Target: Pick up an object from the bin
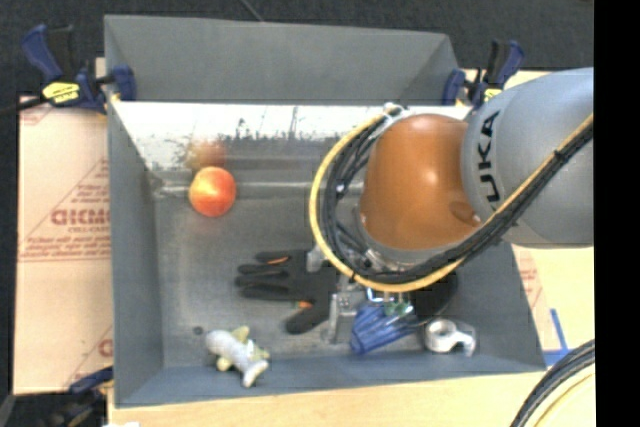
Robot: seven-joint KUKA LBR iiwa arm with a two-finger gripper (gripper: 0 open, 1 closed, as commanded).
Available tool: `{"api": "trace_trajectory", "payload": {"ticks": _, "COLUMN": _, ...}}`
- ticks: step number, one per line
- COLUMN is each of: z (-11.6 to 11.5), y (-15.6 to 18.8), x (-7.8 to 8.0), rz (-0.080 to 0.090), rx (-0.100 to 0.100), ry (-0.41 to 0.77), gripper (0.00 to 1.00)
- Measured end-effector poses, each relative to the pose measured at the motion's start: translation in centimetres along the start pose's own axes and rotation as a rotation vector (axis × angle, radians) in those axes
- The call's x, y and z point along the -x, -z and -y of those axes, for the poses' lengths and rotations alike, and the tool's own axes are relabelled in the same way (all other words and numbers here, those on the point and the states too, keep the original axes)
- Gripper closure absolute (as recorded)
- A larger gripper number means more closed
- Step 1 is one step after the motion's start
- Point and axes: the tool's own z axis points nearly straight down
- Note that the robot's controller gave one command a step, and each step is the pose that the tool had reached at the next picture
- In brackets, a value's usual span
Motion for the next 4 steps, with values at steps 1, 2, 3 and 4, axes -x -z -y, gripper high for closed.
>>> {"api": "trace_trajectory", "payload": {"ticks": 1, "z": 0.0, "y": 0.4, "x": 0.2, "rz": 0.008, "rx": 0.001, "ry": -0.004, "gripper": 0.0}}
{"api": "trace_trajectory", "payload": {"ticks": 2, "z": -1.3, "y": -10.2, "x": 7.2, "rz": 0.01, "rx": 0.0, "ry": 0.088, "gripper": 0.0}}
{"api": "trace_trajectory", "payload": {"ticks": 3, "z": -2.4, "y": -9.9, "x": 8.1, "rz": 0.021, "rx": 0.003, "ry": -0.032, "gripper": 0.0}}
{"api": "trace_trajectory", "payload": {"ticks": 4, "z": -1.2, "y": -9.8, "x": 7.3, "rz": 0.016, "rx": 0.001, "ry": 0.084, "gripper": 0.0}}
